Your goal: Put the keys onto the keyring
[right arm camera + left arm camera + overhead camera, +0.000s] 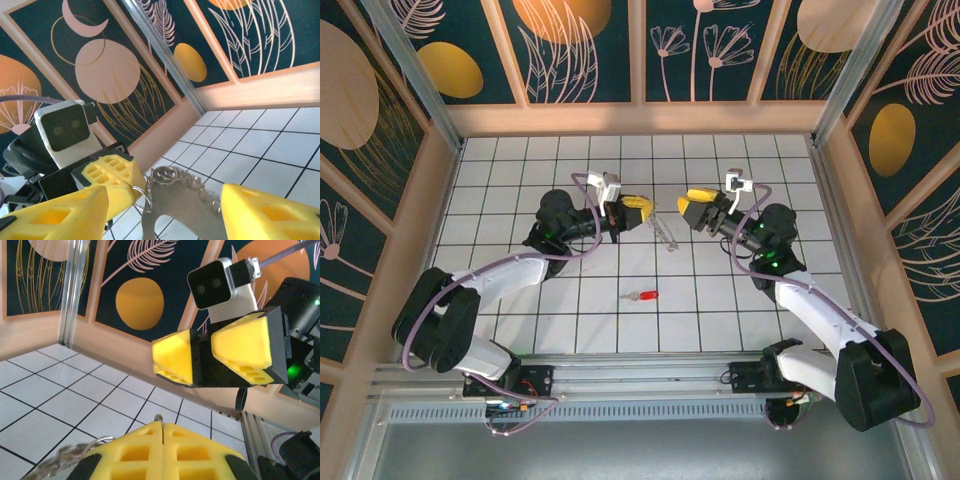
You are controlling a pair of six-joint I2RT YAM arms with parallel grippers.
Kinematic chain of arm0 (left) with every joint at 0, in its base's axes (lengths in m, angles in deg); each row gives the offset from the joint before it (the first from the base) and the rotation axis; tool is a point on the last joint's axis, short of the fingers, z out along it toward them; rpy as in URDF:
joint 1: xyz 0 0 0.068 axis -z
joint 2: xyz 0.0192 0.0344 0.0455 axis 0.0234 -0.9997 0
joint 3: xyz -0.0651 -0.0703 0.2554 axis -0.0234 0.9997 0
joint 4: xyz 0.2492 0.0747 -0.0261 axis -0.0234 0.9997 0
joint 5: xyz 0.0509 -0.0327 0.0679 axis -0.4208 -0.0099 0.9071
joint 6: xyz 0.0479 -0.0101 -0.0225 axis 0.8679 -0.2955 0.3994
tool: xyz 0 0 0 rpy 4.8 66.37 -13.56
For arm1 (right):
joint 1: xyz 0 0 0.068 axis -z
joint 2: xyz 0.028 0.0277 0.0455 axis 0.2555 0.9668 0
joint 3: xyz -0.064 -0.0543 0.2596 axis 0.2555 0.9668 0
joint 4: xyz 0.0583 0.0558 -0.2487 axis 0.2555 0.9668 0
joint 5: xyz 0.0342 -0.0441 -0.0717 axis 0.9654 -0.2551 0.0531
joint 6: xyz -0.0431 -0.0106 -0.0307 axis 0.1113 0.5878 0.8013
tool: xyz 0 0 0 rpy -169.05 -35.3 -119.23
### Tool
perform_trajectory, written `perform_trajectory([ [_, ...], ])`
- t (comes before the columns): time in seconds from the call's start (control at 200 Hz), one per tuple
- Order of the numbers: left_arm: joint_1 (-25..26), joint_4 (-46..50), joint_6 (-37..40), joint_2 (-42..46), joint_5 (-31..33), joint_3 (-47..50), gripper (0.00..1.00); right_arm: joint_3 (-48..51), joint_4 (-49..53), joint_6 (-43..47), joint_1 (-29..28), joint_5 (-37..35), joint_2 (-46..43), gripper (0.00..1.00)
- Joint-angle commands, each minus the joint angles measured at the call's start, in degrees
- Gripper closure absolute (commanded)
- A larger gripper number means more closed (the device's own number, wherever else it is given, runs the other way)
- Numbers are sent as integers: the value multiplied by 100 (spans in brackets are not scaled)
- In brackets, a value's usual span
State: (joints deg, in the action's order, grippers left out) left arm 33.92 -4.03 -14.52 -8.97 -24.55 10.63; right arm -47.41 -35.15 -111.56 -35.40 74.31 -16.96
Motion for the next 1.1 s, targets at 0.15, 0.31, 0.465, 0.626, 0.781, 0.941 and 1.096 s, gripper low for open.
perform_trajectory([
  [0.15, 20, 628, 669, 251, -404, -486, 100, -44, -279, 591, 75, 1088, 330, 40],
  [0.31, 19, 757, 678, 207, -614, -580, 100, -180, -381, 613, 81, 1467, 582, 42],
  [0.465, 19, 763, 601, 139, -768, -614, 100, -311, -422, 639, 20, 1718, 719, 48],
  [0.626, 20, 744, 556, 93, -871, -631, 100, -447, -329, 749, -116, 1761, 859, 49],
  [0.781, 19, 740, 528, 75, -938, -664, 100, -536, -379, 750, -181, 1779, 1015, 53],
  [0.941, 21, 757, 513, 58, -977, -689, 100, -597, -410, 745, -232, 1805, 1056, 58],
  [1.096, 21, 767, 502, 18, -1002, -708, 100, -643, -400, 749, -264, 1840, 1056, 64],
])
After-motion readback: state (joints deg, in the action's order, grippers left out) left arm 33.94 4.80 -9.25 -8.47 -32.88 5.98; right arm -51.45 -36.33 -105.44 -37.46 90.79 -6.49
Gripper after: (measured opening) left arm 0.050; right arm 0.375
